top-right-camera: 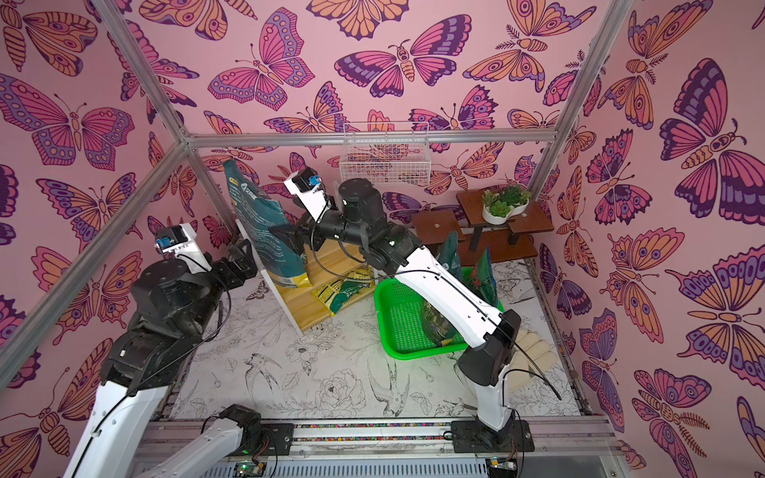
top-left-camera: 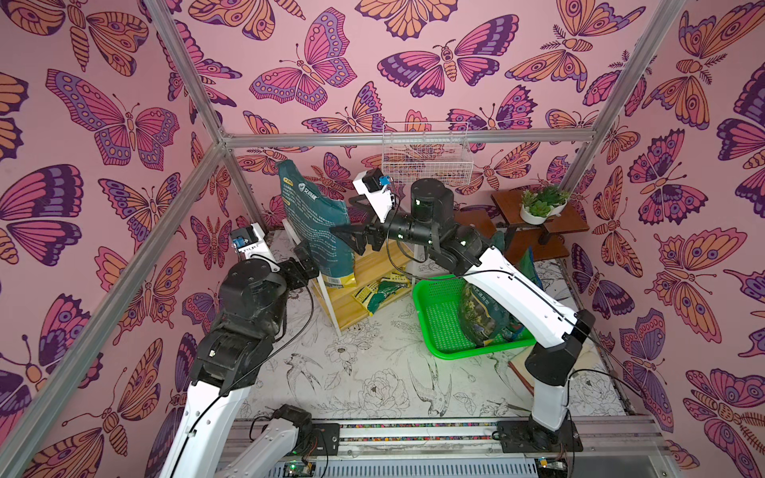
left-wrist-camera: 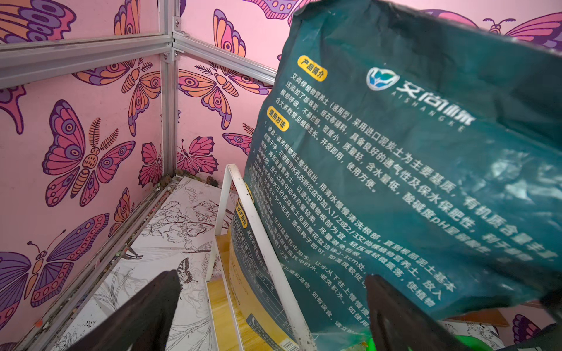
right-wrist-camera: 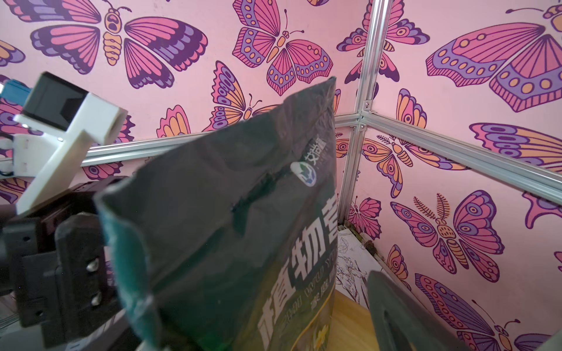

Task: Take down the fertilizer bag from the shelf
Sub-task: Pick up the fertilizer bag from the shelf.

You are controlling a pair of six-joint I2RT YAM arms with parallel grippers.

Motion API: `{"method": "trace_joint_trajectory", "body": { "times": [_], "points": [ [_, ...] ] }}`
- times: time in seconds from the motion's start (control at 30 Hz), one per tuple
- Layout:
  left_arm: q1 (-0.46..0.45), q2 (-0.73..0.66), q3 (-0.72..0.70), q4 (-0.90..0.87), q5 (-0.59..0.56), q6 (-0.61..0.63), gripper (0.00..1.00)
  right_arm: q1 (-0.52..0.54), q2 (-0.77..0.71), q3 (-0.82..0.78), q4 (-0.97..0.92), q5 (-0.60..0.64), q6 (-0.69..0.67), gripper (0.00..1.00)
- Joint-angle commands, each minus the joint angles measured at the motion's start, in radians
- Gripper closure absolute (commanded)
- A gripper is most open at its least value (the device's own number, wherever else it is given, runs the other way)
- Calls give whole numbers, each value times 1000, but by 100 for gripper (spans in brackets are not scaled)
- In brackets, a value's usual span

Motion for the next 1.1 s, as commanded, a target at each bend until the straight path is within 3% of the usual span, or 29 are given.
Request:
{"method": "trace_joint_trajectory", "body": {
  "times": [0.0, 0.2, 0.37, 0.67, 1.07],
  "points": [
    [9, -11, -15, -4, -7, 20, 0, 10, 33, 66, 6, -21, 13, 11],
    [8, -12, -16, -5, -4, 26, 0, 30, 102, 166, -22, -35, 6, 26],
    [9, -19, -15, -8, -12, 40, 0, 34, 122, 197, -42, -39, 1, 44],
    [9, -13, -13, -15, -5, 43, 0, 39, 108, 198, -36, -36, -7, 100],
    [8, -15, -15, -22, -4, 52, 0, 39, 54, 197, -12, -7, -52, 100]
  ]
}}
